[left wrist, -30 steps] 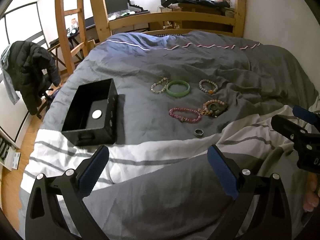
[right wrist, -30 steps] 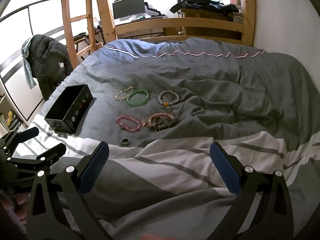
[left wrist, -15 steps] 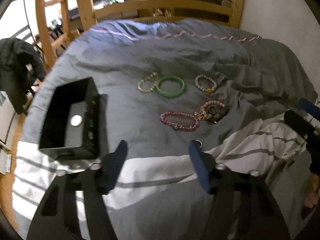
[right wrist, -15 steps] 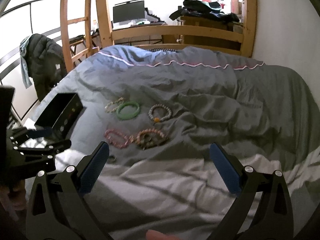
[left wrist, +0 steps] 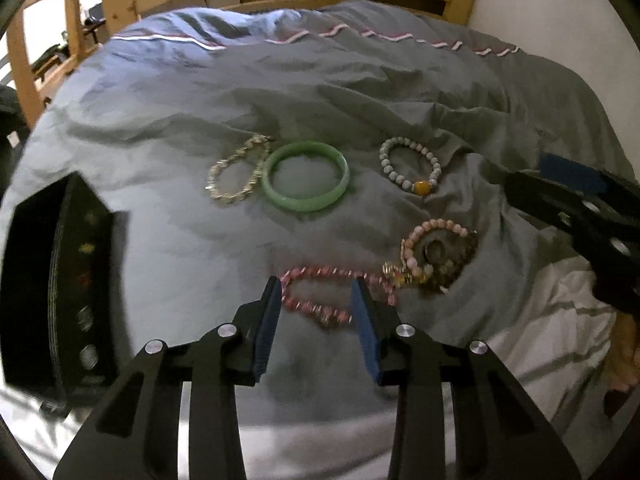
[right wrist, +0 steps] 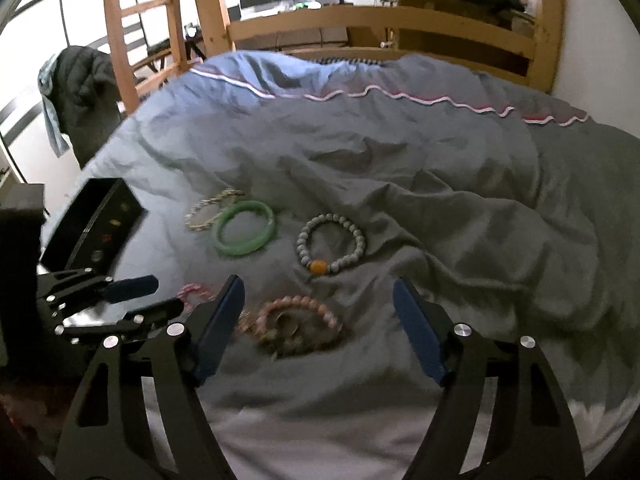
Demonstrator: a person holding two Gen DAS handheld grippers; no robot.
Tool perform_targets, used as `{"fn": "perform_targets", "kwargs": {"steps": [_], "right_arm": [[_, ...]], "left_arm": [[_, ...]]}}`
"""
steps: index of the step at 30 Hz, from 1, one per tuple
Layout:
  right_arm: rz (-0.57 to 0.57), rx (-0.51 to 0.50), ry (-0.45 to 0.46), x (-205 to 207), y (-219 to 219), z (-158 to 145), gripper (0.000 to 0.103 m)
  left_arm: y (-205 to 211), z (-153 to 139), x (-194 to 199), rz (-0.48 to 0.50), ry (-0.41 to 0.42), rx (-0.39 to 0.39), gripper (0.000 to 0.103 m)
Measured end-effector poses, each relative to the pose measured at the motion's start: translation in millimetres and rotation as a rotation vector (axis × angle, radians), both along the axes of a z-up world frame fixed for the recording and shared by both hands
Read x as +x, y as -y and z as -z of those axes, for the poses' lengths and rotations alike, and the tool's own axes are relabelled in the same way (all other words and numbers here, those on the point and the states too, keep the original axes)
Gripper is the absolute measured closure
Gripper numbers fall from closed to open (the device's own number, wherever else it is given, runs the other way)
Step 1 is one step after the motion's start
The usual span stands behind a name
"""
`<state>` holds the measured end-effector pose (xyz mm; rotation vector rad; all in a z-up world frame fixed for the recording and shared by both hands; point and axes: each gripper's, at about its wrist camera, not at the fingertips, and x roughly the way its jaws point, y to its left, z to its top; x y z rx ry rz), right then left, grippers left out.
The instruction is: Organize jewelry
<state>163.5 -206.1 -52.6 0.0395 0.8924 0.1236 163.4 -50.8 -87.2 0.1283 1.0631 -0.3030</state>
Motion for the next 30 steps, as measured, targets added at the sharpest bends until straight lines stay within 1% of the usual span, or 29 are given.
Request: {"fn": "perform_targets", "kwargs": {"steps": [1,3,5,7,10,11,13,14,15,16,17,18,20,23,25,27,30], "right_arm": [[0.002,0.005,-0.010,8.8,0.5,5.5,0.027],[0.004,0.024,-0.037,28.7,0.8,19.2,0.030],[0.003,0.044,-0.051,45.9,0.1,30.2,0.032],[0.013,0.043,-0.072,62.7,-1.5,42.9,0.035],[0.055,0.033,-0.131,80.1,0.5,68.6,0.044],[0.068,0.032,-0.155,82.7,2.8,78.2,0.050],[0.074,0.050,-0.163,83.1,6.0,85.3,0.053],[0.076,0.052,-0.159,83.0,6.8,84.9,0.057],[0.078,0.050,-0.154,82.6,7.5,83.1,0.070],[0.083,0.056,-0.151,82.6,9.6,81.6,0.079],[0.092,0.072,-0.150,82.8,13.3,80.6,0.090],[0.097,0.085,-0.147,81.6,15.4,79.6,0.094],[0.103,0.113,-0.135,78.9,18.0,75.4,0.094],[0.096,0.141,-0.090,70.9,18.3,60.0,0.094],[0.076,0.154,-0.042,64.8,14.0,44.6,0.094],[0.062,0.156,-0.016,60.8,11.5,34.1,0.094],[0.049,0.157,-0.008,54.8,6.6,25.4,0.094]], "left_arm": [[1.5,5.2,4.4,0.004,-0.010,-0.001,0.067],[5.6,20.8,10.5,0.015,-0.040,0.015,0.075],[8.8,32.5,13.8,0.034,-0.060,0.032,0.077],[9.9,37.4,15.4,0.043,-0.063,0.036,0.077],[6.0,39.8,20.2,0.039,-0.078,0.005,0.080],[3.4,40.6,22.7,0.032,-0.086,-0.008,0.081],[-1.0,41.9,27.7,0.018,-0.102,-0.036,0.085],[-2.5,42.1,28.9,0.010,-0.106,-0.040,0.089],[-4.3,42.1,30.0,0.005,-0.109,-0.046,0.093],[-5.4,42.5,29.8,0.002,-0.110,-0.049,0.096],[-6.6,42.3,30.0,0.000,-0.112,-0.054,0.101],[-7.5,41.2,30.4,-0.003,-0.111,-0.057,0.102],[-7.2,38.8,29.2,-0.009,-0.103,-0.056,0.103],[-6.3,34.0,26.1,-0.012,-0.077,-0.050,0.103],[-5.9,25.4,19.5,-0.011,-0.061,-0.063,0.103],[-6.5,17.2,16.0,-0.011,-0.041,-0.070,0.103],[-5.7,8.8,12.0,0.004,-0.014,-0.068,0.103]]}}
